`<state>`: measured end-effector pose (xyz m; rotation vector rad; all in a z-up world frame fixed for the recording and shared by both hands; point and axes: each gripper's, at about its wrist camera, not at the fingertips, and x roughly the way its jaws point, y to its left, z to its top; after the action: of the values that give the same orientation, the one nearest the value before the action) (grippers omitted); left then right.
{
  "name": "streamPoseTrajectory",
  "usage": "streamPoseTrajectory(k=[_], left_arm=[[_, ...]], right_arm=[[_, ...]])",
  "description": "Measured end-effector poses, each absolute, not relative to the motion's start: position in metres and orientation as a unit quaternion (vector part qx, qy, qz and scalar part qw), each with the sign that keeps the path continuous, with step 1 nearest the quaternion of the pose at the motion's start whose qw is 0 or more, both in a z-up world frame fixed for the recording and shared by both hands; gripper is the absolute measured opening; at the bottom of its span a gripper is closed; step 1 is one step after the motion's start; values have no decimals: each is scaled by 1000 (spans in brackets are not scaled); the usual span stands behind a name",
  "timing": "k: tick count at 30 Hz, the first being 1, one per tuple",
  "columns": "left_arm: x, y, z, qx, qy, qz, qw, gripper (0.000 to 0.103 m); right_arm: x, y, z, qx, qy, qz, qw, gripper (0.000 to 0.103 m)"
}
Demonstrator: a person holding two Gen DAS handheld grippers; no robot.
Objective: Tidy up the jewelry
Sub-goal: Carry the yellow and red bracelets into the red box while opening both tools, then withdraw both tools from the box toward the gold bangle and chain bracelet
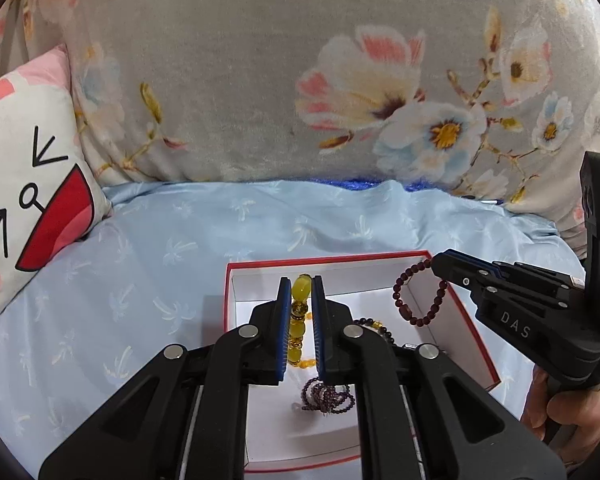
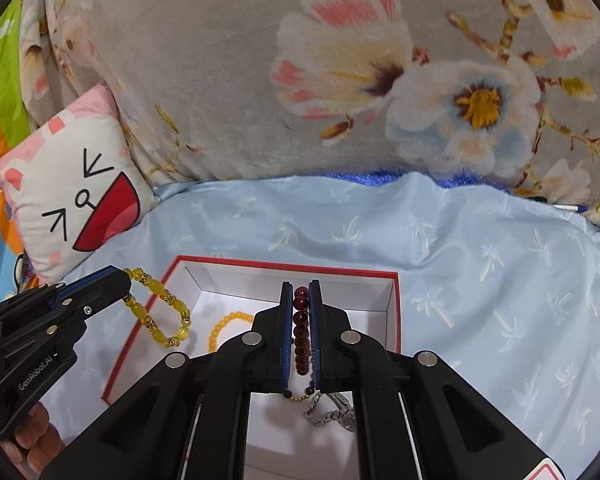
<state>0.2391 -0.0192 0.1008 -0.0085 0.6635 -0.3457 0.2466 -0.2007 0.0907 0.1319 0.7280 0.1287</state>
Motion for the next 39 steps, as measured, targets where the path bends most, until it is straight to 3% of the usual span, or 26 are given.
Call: streamPoseTrajectory(k=[17, 19, 20, 21, 39], left_arm=[[268, -24, 64, -6, 357, -153, 921, 10], [268, -20, 66, -13, 352, -148, 924, 16], [268, -18, 68, -16, 349, -141, 926, 32], [266, -15, 71, -20, 343, -136, 929, 40], [206, 4, 115, -26, 304, -140, 942, 40]], right_arm=[[274, -214, 49, 64, 393, 42, 916, 8], [272, -212, 50, 58, 388, 35, 919, 11], [271, -212, 51, 55, 386, 32, 920, 15], [269, -212, 54, 53, 383, 29, 922, 17], [195, -209, 112, 44, 319, 45, 946, 20]])
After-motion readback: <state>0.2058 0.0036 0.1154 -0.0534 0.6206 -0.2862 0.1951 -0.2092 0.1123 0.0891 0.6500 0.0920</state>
